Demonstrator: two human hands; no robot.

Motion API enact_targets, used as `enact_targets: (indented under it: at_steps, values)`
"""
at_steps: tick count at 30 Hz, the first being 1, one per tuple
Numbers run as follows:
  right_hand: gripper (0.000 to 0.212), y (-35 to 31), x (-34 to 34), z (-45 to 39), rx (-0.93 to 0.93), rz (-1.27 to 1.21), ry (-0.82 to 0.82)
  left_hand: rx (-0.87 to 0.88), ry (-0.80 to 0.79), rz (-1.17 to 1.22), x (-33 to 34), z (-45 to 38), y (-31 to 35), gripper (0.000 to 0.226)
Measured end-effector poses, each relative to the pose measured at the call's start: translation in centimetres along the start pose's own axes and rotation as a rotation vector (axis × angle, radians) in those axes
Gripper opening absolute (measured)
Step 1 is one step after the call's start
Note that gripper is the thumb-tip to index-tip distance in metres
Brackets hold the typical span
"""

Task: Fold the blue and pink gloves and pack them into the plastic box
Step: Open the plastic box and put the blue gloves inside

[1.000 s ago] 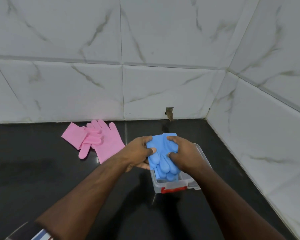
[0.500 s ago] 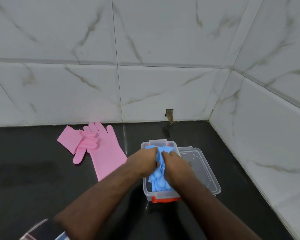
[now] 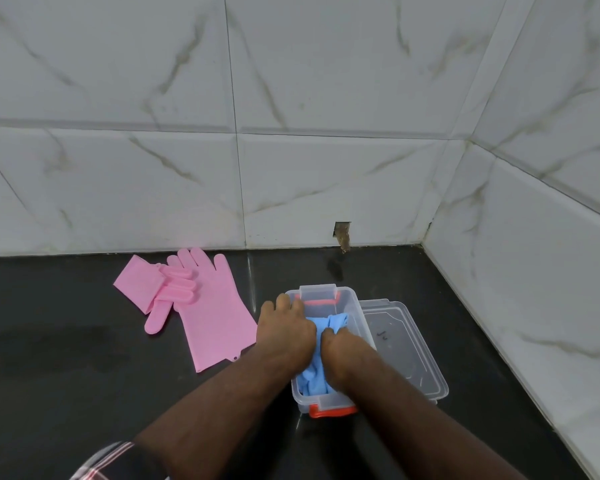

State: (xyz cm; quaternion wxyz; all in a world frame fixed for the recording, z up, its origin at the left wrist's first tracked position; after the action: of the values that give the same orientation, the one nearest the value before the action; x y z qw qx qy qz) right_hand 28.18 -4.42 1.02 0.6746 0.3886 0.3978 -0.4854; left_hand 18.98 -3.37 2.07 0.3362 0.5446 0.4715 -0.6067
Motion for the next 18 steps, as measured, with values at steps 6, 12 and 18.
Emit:
enact_targets:
  at_steps: [6,12,18]
  values:
    - [0.029,3.1,-5.2,1.1,-0.123,0.024,0.422,0.086,0.093,0.043,-1.0,-0.1,-0.6,0.036]
    - [0.06,5.0,-3.4,1.2,-0.245,0.158,0.302,0.282,0.017,0.143,-2.5,-0.5,0.2,0.041]
    - [0.075,4.3,-1.1,1.2,-0.29,0.348,0.275,0.377,-0.233,-0.006,-1.4,-0.2,1.7,0.063]
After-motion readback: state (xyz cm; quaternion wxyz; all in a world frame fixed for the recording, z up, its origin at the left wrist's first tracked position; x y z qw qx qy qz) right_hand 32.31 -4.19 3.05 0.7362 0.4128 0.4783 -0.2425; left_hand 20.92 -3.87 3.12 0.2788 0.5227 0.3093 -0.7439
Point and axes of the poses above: each hand's wrist, its own z-axis away from the middle knuckle, its own x-axis out of the palm, y = z × x, the point moved 4 cm from there along -z, towards the middle knuckle, and after that the axes turned 13 degrees about y, right-handed, at the moved point
